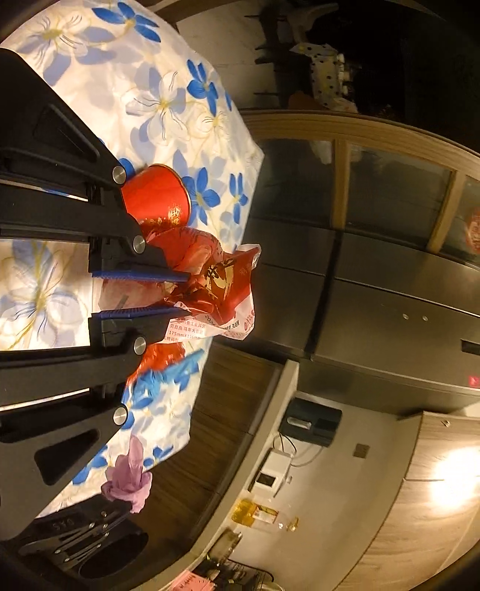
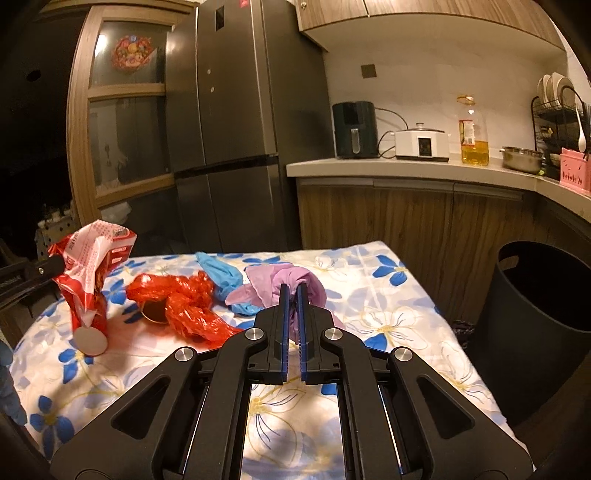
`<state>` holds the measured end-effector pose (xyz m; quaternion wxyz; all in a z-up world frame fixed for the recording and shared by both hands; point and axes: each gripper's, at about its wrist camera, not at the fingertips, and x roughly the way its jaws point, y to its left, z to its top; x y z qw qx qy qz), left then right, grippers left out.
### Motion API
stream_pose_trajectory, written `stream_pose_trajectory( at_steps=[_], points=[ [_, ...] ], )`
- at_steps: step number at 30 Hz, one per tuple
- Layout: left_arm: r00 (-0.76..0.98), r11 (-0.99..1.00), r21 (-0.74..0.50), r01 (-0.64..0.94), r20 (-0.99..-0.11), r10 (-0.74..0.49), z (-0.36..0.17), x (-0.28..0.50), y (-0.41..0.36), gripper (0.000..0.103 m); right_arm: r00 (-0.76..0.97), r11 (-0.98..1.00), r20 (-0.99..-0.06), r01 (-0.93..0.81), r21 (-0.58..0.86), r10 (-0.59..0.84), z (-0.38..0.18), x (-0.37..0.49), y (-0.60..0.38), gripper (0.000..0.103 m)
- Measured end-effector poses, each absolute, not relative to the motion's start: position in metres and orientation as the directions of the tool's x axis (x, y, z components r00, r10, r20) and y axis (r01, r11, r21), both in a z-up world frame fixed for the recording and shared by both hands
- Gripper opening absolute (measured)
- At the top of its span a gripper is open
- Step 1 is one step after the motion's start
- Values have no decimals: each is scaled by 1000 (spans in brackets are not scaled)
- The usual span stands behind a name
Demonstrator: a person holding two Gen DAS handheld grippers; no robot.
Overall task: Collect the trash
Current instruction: 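Carry the red-white bag and pink glove in both tools over the bin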
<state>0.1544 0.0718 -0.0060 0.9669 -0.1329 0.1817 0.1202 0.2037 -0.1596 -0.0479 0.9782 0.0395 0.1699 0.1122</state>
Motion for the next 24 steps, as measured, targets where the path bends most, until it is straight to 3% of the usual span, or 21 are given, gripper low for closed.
stream_pose_trajectory(
  at_steps=[11, 24],
  points=[
    [935, 968, -189, -164, -343, 91, 10, 135, 19, 12, 945, 978, -261, -169, 121, 195, -26, 164, -195, 4],
    [942, 987, -147, 65, -317, -109, 16, 146, -81, 12, 974, 992, -218, -29, 125, 56, -15, 135, -266, 3]
  ],
)
